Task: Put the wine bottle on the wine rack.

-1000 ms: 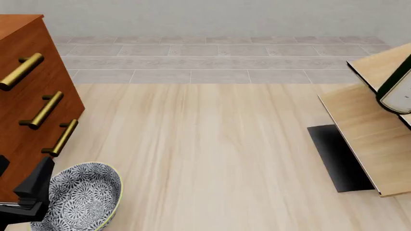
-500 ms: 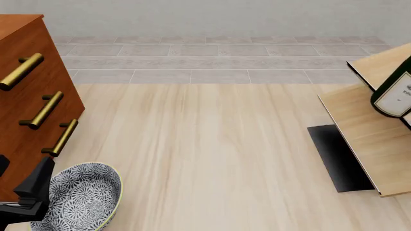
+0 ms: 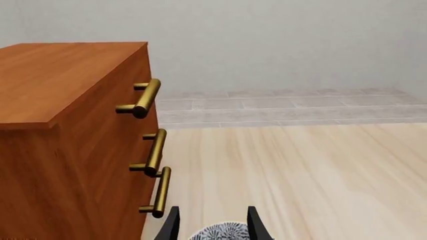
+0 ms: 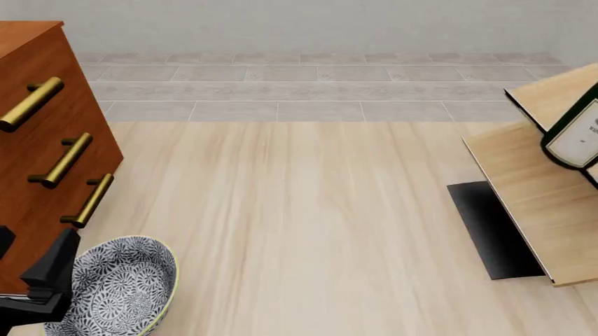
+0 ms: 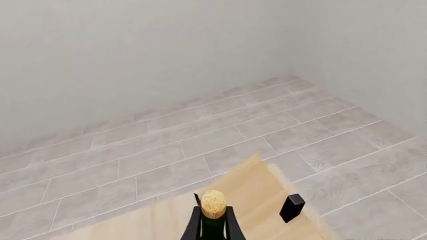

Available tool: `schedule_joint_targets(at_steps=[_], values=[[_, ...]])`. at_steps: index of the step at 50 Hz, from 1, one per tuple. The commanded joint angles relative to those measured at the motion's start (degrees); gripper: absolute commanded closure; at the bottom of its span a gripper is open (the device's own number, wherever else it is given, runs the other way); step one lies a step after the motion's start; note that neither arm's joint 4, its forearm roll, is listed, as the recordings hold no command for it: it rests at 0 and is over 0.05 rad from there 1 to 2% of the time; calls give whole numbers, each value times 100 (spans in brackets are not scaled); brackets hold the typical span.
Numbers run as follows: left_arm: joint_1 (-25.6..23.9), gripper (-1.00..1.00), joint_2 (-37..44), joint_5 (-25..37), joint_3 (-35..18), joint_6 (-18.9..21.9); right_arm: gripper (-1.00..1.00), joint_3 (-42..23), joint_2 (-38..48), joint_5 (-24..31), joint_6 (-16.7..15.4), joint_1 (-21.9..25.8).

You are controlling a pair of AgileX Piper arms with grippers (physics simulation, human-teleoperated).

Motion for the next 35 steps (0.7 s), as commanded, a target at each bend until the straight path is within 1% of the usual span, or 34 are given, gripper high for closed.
schedule_joint_targets(at_steps=[1, 5, 18, 31, 35], values=[[-5, -100, 7, 2, 0, -17, 100, 86, 335, -83, 59, -245], [-1, -100, 18, 12, 0, 0, 100, 89, 417, -122, 22, -363], [-11, -100, 11, 26, 0, 14, 100, 64, 621, -213, 77, -751], [-11, -100, 42, -17, 0, 14, 100, 111, 846, -396, 80, -935], [14, -100, -42, 66, 0, 25, 100, 87, 958, -446, 81, -1011]])
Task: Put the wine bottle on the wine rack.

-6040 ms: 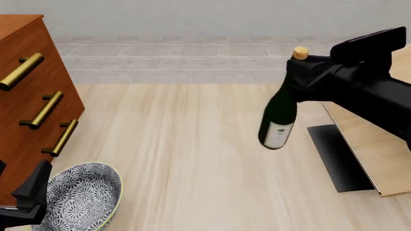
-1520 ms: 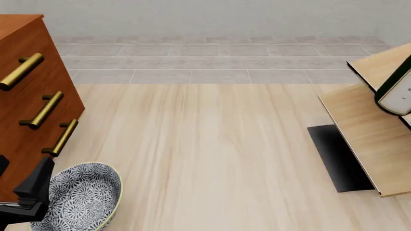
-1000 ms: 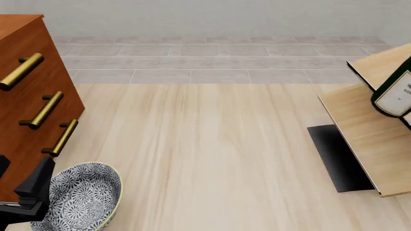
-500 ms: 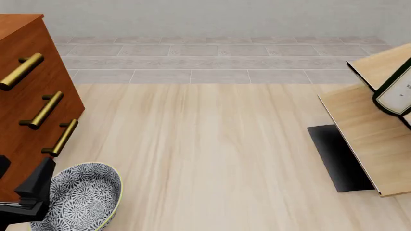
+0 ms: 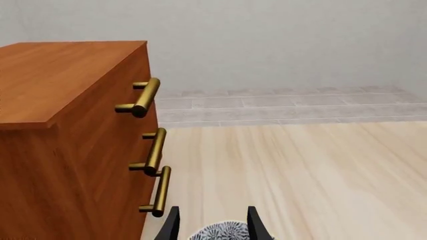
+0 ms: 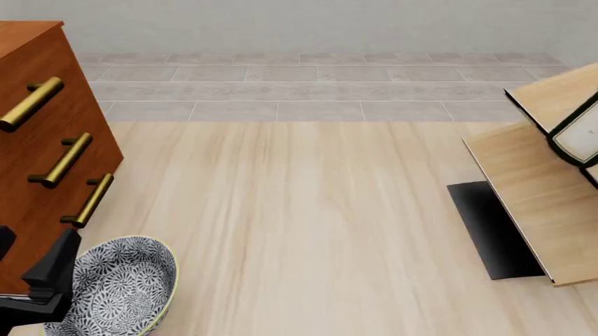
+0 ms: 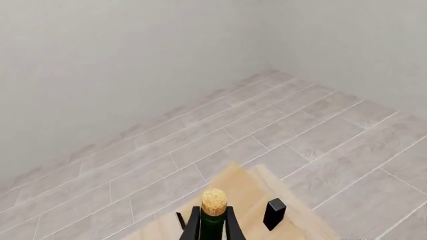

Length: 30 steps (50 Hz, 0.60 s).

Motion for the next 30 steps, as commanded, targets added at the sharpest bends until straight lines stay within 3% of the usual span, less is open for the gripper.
schedule_joint_targets(at_steps=[1, 30], values=[[23, -100, -85, 82, 0, 4, 100, 239, 384, -51, 147, -238], [12, -100, 8, 27, 0, 4, 100, 371, 877, -390, 96, -715]])
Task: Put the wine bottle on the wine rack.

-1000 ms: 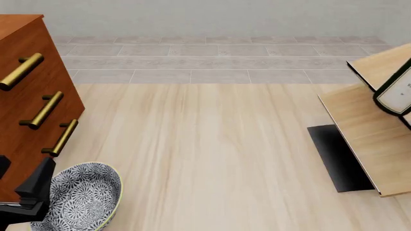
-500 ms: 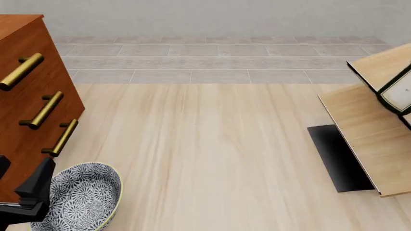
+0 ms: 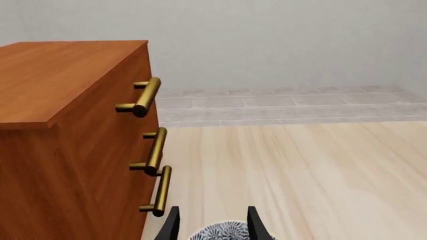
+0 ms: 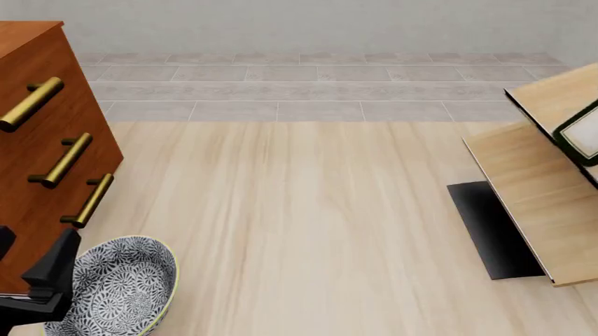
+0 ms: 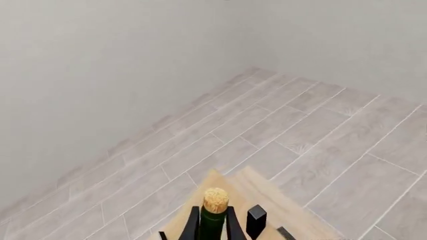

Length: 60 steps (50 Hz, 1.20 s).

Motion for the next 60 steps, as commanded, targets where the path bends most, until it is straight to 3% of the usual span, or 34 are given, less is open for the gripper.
schedule_joint_targets(at_steps=[1, 25, 60], values=[[-10, -100, -16, 36, 0, -7, 100, 388, 400, -1, 102, -178], [9, -100, -23, 89, 0, -2, 100, 525, 775, -301, 51, -500], [-1, -100, 231, -172, 0, 37, 100, 781, 1058, -665, 94, -526]])
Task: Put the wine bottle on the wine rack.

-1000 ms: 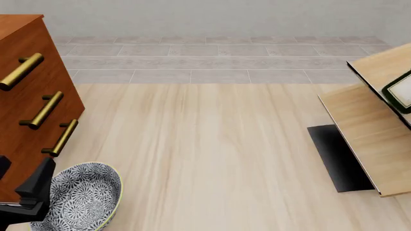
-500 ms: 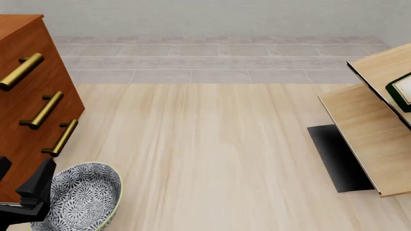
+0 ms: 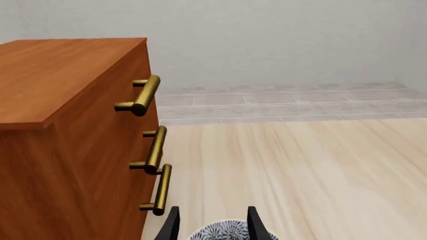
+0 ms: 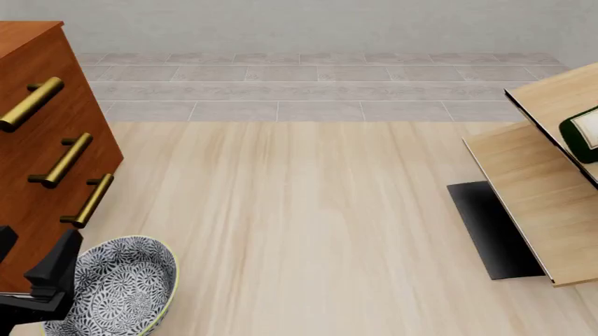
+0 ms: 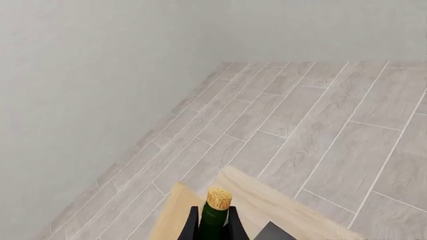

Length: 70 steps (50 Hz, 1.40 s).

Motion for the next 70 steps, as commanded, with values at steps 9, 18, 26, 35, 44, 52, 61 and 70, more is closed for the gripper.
schedule_joint_targets(at_steps=[9, 18, 26, 35, 44, 52, 61, 70], values=[[-8, -100, 296, -305, 0, 16, 100, 501, 492, -75, 95, 99], [3, -100, 301, -305, 0, 40, 100, 458, 674, -156, 118, 53], [0, -100, 237, -222, 0, 45, 100, 424, 745, -182, 145, 67], [1, -100, 261, -223, 0, 50, 100, 390, 784, -209, 157, 138], [9, -100, 177, -131, 0, 49, 100, 320, 828, -182, 135, 212], [14, -100, 223, -176, 0, 57, 100, 337, 841, -198, 131, 223], [12, -100, 268, -214, 0, 46, 100, 353, 854, -216, 109, 199], [18, -100, 248, -189, 0, 41, 100, 328, 847, -178, 114, 161]])
